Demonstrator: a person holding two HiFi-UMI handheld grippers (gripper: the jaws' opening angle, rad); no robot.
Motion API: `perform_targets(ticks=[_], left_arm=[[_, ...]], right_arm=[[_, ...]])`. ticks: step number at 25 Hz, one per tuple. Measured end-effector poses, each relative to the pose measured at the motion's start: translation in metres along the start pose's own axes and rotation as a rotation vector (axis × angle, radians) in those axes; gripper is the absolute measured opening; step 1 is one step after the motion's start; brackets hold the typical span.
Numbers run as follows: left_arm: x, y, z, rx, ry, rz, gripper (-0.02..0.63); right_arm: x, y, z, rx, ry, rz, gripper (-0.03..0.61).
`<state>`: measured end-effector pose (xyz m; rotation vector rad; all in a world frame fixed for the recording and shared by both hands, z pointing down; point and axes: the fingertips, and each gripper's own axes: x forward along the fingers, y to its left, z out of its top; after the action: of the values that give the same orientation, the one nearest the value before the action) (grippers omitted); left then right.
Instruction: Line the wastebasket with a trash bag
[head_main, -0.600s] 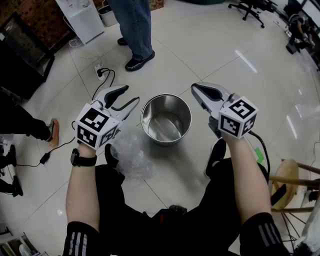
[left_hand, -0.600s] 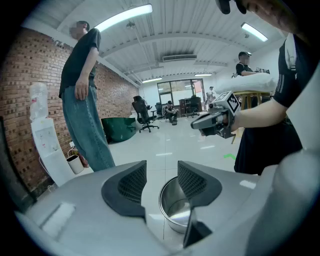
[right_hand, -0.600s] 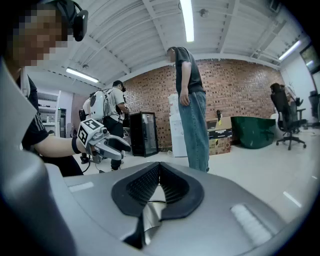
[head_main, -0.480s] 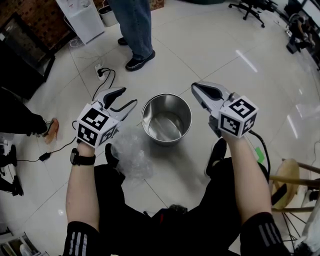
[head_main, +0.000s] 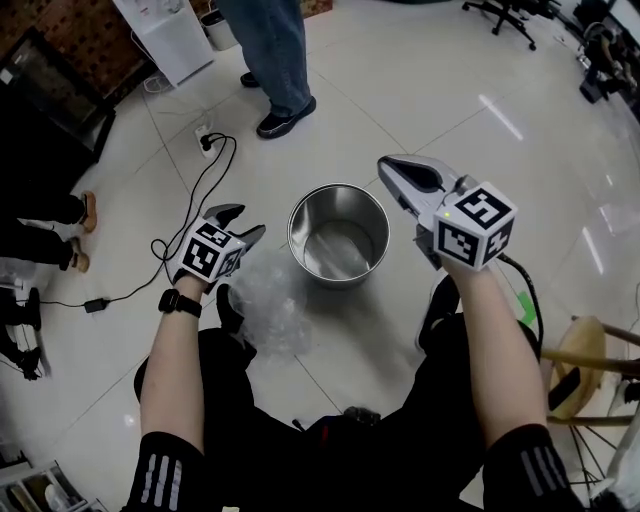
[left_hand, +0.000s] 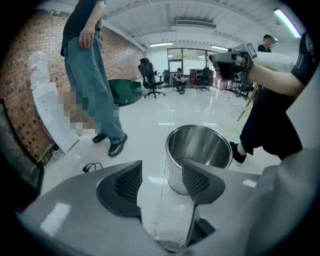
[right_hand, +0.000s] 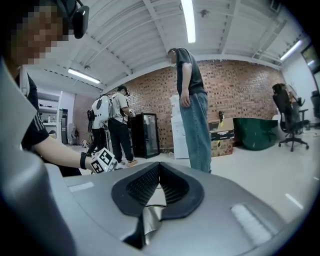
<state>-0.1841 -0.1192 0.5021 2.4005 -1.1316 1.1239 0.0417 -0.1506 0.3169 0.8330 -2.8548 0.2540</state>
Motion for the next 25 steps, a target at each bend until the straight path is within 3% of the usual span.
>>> perform_targets(ticks=[5,13,19,25], left_arm=[[0.034,-0.002,-0.065,-0.03,0.127,0.006,0.245],[0.07,-0.007,-0.161,-0.215,0.28,-0.049,0.245],[0.096,-0.013,-0.213,-0.376,0.326,-0.047,0.245],[0.117,-0.018,-0.259,-0.465,0.402,-0.038,0.244]], right_arm=[[0.014,0.007,-0.003,-0.007,0.009,0.018,0.008],[0.023,0.012,-0.009,-0.04,0.027,0.01,0.008],[0.028,0.016,-0.008,-0.055,0.027,0.013,0.008],[0.027,0.026,-0.005,-0.087,0.033,0.027,0.006]])
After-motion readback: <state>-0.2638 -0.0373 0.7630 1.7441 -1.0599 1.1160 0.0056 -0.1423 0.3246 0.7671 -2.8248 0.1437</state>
